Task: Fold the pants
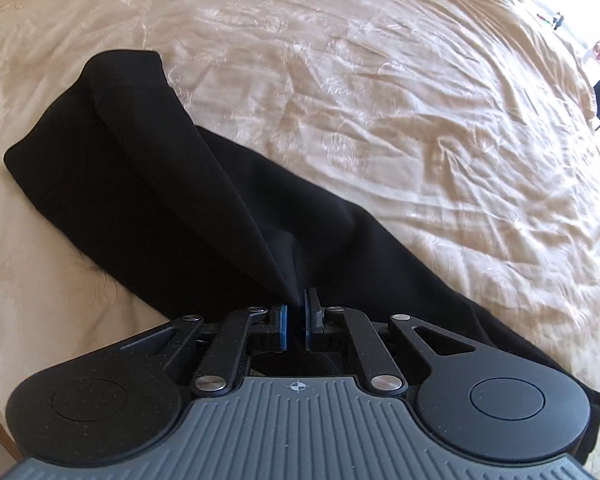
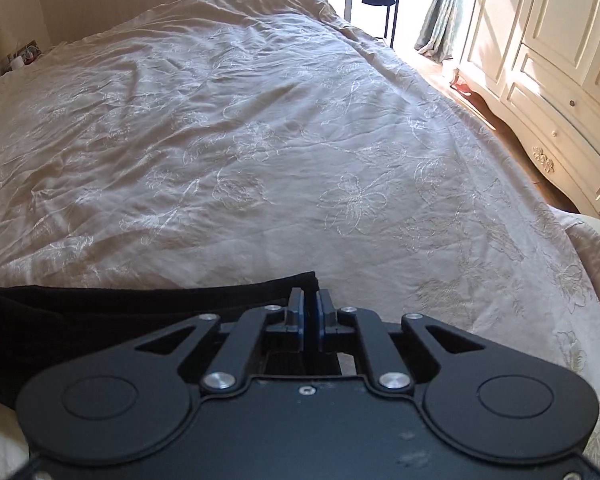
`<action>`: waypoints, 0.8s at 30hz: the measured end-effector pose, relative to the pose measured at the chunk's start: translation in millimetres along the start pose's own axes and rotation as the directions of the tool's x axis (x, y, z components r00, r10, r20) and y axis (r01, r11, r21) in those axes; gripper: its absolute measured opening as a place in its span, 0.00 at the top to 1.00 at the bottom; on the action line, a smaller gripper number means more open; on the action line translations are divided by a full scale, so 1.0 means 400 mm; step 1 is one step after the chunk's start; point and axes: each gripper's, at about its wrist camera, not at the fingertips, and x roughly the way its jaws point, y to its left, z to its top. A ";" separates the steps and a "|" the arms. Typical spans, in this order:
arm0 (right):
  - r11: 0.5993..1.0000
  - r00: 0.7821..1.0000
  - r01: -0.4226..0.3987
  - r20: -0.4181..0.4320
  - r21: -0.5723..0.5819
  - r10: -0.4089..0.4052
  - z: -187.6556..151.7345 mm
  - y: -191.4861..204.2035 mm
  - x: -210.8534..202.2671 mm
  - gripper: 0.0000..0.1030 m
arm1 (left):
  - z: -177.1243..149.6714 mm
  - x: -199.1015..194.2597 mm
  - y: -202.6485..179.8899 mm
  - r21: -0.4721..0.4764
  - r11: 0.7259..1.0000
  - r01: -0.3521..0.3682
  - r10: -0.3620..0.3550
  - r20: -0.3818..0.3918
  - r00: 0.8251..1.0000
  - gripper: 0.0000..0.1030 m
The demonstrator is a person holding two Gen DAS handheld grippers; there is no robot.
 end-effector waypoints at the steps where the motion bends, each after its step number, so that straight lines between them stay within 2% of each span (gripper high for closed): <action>1: 0.999 1.000 -0.026 -0.012 -0.024 0.026 -0.007 0.008 0.009 0.73 | -0.009 0.004 0.001 0.000 1.000 -0.008 0.008 -0.005 1.000 0.93; 3: 0.994 0.998 -0.050 -0.039 -0.096 0.046 -0.021 0.037 0.036 0.70 | -0.023 0.006 0.002 0.006 1.000 -0.025 0.025 -0.014 1.000 0.93; 5: 0.992 0.997 -0.039 -0.069 -0.124 0.030 -0.032 0.053 0.071 0.69 | -0.031 0.011 0.005 0.005 0.999 -0.035 0.035 -0.026 0.999 0.93; 9: 0.990 0.995 -0.007 -0.097 -0.138 -0.006 -0.032 0.057 0.122 0.67 | -0.033 0.015 0.009 0.009 0.999 -0.046 0.046 -0.028 0.999 0.93; 12: 0.992 0.994 -0.023 -0.110 -0.125 0.009 -0.032 0.052 0.135 0.67 | -0.034 0.023 0.006 0.017 0.999 -0.052 0.052 -0.031 0.998 0.93; 14: 0.991 0.990 -0.043 -0.136 -0.128 0.025 -0.031 0.051 0.143 0.75 | -0.034 0.024 0.002 0.017 0.998 -0.052 0.053 -0.029 0.998 0.93; 15: 0.988 0.990 -0.032 -0.141 -0.150 0.011 -0.031 0.056 0.138 0.87 | -0.029 0.019 -0.002 0.015 0.999 -0.047 0.047 -0.020 0.999 0.93; 17: 0.983 0.994 -0.039 -0.109 -0.181 0.019 -0.018 0.062 0.116 0.88 | -0.016 -0.009 -0.012 0.015 1.000 -0.027 0.027 0.017 1.000 0.93; 19: 0.982 0.999 -0.033 -0.022 -0.188 0.029 0.010 0.062 0.062 0.88 | -0.002 -0.047 -0.030 0.027 1.000 -0.001 -0.001 0.080 0.997 0.93; 21: 0.983 0.999 0.006 0.046 -0.184 0.003 0.029 0.059 0.026 0.88 | 0.004 -0.075 -0.047 0.044 0.999 0.011 -0.017 0.134 0.991 0.93; 23: 0.983 0.997 0.051 0.072 -0.175 -0.039 0.036 0.051 0.023 0.88 | 0.000 -0.074 -0.062 0.063 0.998 -0.003 -0.007 0.156 0.988 0.93; 24: 0.982 0.997 0.067 0.061 -0.179 -0.057 0.033 0.048 0.036 0.88 | -0.004 -0.062 -0.065 0.071 0.997 -0.016 0.006 0.140 0.990 0.93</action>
